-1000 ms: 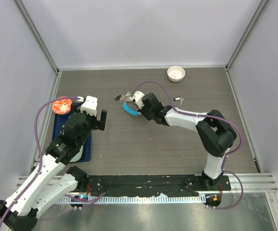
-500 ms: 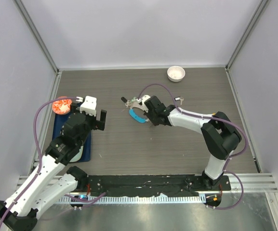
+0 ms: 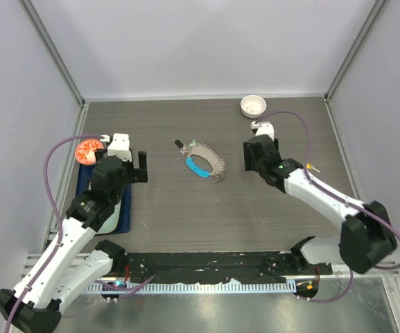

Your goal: Put the keys on the keyring

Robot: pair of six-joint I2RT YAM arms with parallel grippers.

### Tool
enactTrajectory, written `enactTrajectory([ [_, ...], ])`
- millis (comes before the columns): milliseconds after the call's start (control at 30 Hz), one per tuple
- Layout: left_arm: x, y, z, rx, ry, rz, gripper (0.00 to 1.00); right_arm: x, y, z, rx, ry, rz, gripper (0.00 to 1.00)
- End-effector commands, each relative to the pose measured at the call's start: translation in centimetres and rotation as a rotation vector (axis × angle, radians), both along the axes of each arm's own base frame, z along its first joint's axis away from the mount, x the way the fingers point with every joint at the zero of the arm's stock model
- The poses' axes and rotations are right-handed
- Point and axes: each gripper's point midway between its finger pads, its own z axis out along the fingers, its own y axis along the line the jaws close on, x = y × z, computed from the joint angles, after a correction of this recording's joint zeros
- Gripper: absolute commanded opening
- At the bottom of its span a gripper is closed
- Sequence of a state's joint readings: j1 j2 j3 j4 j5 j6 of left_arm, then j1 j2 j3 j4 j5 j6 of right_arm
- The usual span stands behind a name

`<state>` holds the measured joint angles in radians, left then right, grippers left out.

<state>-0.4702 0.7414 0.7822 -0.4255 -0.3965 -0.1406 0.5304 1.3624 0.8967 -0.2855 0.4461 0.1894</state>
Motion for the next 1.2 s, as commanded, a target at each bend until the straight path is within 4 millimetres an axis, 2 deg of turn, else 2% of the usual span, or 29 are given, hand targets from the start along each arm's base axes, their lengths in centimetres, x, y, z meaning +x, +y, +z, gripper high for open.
enactTrajectory([
  [0, 0.2, 0.1, 3.3, -0.141, -0.089, 0.026, 1.00, -0.2, -2.1, 6.8, 0.160, -0.278, -0.167, 0.58],
  [33, 0.0, 0.3, 3.9, -0.159, -0.114, 0.028, 1.00, -0.6, -3.3, 7.7, 0.159, -0.328, -0.225, 0.57],
  [67, -0.2, 0.5, 4.4, -0.165, -0.131, 0.033, 1.00, -1.5, -4.2, 10.2, 0.218, -0.414, -0.258, 0.87],
  [100, -0.4, 0.7, 4.8, -0.171, -0.149, 0.038, 1.00, -2.2, -5.3, 10.0, 0.216, -0.435, -0.287, 0.87],
  [133, -0.9, 1.3, 5.8, -0.184, -0.187, 0.057, 1.00, -2.9, -6.4, 10.7, 0.216, -0.473, -0.328, 0.88],
  [200, -1.4, 2.0, 6.5, -0.196, -0.235, 0.079, 1.00, -4.7, -8.0, 13.4, 0.268, -0.574, -0.360, 0.90],
  [267, -2.5, 3.0, 7.4, -0.207, -0.298, 0.098, 1.00, -6.1, -9.3, 14.3, 0.282, -0.618, -0.380, 0.94],
  [300, -3.0, 3.3, 7.9, -0.209, -0.324, 0.100, 1.00, -7.3, -10.1, 15.9, 0.328, -0.672, -0.392, 0.95],
  [500, -5.9, 5.1, 10.1, -0.257, -0.476, 0.115, 1.00, -11.6, -12.8, 19.7, 0.407, -0.802, -0.387, 0.97],
  [600, -7.2, 5.8, 11.0, -0.288, -0.539, 0.122, 1.00, -13.5, -13.8, 20.7, 0.387, -0.830, -0.353, 0.97],
  [767, -8.1, 7.0, 10.6, -0.286, -0.570, 0.165, 1.00, -15.8, -15.3, 21.4, 0.363, -0.889, -0.330, 0.98],
  [867, -8.5, 7.4, 10.5, -0.292, -0.591, 0.176, 1.00, -16.1, -15.3, 20.9, 0.386, -0.920, -0.322, 0.98],
  [900, -8.6, 7.4, 10.7, -0.299, -0.605, 0.173, 1.00, -15.8, -15.0, 20.2, 0.380, -0.912, -0.313, 0.98],
  [1167, -8.6, 7.0, 10.6, -0.300, -0.606, 0.147, 1.00, -15.8, -14.2, 20.4, 0.398, -0.953, -0.246, 0.98],
])
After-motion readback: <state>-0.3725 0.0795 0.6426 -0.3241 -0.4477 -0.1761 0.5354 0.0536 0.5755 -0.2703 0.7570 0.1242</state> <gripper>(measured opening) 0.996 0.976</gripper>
